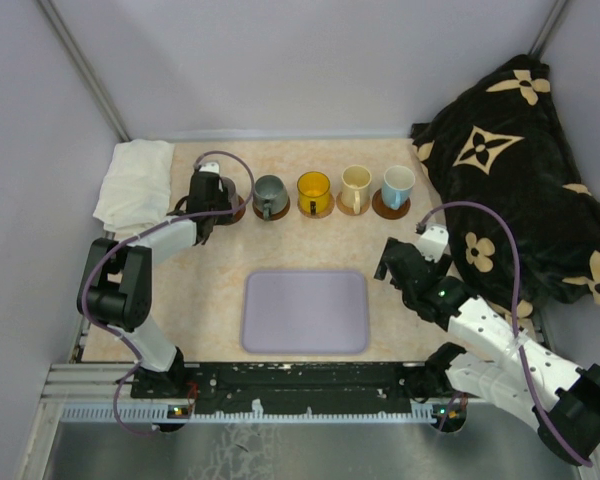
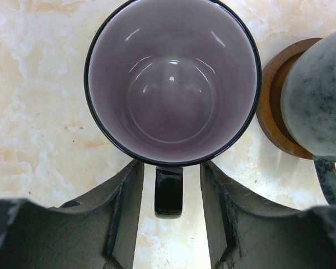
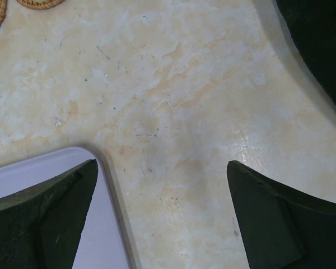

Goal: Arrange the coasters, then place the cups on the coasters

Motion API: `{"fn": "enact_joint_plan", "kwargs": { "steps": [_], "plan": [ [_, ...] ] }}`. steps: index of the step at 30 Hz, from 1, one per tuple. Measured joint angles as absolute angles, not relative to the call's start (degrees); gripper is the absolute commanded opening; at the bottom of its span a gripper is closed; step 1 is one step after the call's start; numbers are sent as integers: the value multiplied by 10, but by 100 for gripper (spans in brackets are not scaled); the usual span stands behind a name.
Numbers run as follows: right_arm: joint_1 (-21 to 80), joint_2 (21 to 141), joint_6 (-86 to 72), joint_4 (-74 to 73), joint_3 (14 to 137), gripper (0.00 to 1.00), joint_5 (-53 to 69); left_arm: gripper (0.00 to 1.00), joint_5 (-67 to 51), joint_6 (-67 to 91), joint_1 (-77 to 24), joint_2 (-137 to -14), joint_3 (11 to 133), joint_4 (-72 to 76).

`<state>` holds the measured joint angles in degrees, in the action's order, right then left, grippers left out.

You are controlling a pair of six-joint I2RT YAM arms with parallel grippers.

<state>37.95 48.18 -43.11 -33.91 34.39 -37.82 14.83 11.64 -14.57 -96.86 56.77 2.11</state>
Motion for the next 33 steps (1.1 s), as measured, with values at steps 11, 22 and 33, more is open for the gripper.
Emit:
{"fn": "enact_joint_plan", "kwargs": {
  "steps": [11,22,33],
  "plan": [
    [380,482,-431,-340,344,99,-379,61,154,120,-146,-926,572,3],
    [379,460,-425,-348,344,99,-433,86,173,141,-145,-780,565,-45],
    [329,403,-425,-386,348,99,-499,100,177,168,-144,-610,528,-136]
  ]
}}
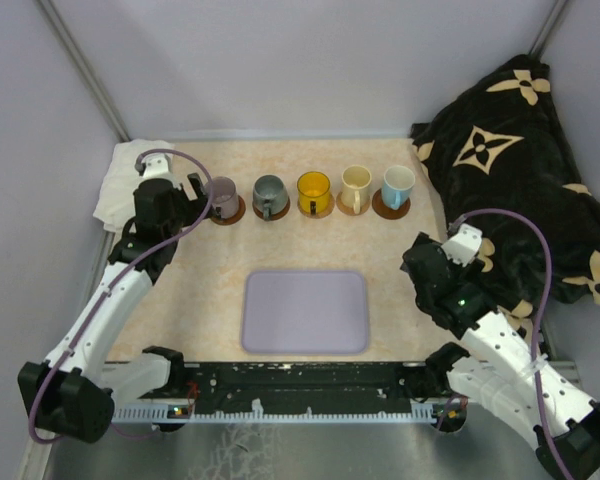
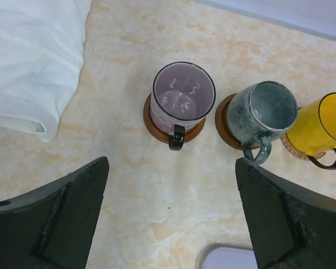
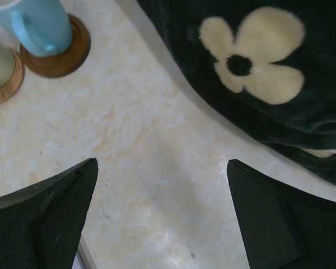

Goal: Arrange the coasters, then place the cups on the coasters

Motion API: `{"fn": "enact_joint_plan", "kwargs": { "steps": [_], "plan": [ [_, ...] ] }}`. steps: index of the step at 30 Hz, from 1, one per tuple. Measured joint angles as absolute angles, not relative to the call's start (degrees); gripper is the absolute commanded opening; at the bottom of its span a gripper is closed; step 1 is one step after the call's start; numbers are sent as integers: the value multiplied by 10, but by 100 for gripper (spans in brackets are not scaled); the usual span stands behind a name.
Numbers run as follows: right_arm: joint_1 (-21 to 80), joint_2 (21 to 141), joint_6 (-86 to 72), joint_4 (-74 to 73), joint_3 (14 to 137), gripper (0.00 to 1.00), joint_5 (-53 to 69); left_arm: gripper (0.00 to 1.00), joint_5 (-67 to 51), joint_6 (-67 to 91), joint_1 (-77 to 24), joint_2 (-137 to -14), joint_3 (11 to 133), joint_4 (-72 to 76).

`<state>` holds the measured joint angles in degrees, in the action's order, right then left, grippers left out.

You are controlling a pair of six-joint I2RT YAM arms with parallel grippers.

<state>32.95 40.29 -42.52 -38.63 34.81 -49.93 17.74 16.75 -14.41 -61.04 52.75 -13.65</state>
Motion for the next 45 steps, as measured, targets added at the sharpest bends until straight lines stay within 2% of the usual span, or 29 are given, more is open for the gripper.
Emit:
{"fn": "enact_joint_plan", "kwargs": {
  "steps": [10,27,45],
  "plan": [
    [302,277,-472,-452,369,99,-563,100,201,167,-144,-509,528,-223],
    [302,291,-493,-493,373,99,-577,100,270,185,-144,-346,529,-378],
    [302,302,-488,-489,373,99,-576,100,295,195,-144,-322,510,-396]
  ]
}}
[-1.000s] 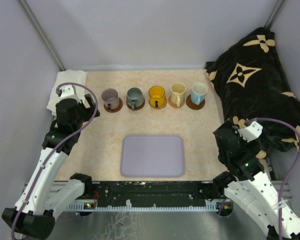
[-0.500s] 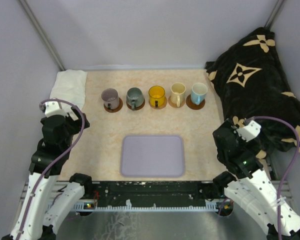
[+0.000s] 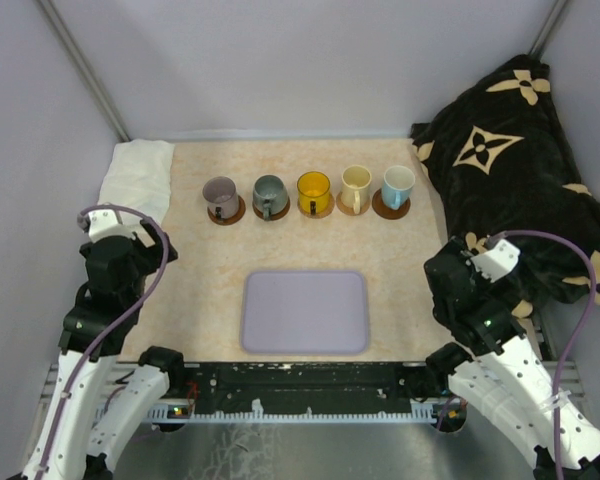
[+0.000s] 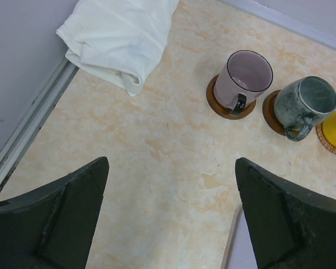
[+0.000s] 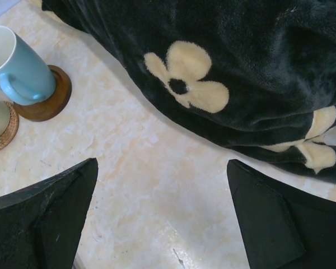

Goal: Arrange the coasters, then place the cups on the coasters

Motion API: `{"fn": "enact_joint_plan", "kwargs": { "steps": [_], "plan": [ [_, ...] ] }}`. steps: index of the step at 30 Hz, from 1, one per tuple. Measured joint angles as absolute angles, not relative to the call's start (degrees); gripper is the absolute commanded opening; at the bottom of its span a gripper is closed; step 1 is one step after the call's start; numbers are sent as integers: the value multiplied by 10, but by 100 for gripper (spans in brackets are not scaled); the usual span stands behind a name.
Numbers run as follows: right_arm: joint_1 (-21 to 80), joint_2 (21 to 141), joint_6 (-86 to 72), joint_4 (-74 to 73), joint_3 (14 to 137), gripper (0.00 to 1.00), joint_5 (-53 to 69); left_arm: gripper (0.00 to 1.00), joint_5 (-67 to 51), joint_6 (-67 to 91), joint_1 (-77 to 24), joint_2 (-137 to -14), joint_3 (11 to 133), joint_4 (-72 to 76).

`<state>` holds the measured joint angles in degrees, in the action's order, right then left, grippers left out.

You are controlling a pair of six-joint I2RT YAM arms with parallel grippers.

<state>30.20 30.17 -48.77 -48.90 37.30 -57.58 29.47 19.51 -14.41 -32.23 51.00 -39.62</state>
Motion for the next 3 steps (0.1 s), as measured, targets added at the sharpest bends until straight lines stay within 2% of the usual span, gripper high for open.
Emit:
{"fn": "enact_joint_plan", "kwargs": {
  "steps": [3],
  "plan": [
    [302,303,-486,-489,373,99,-576,100,298,197,-144,-322,509,-396]
  ]
}}
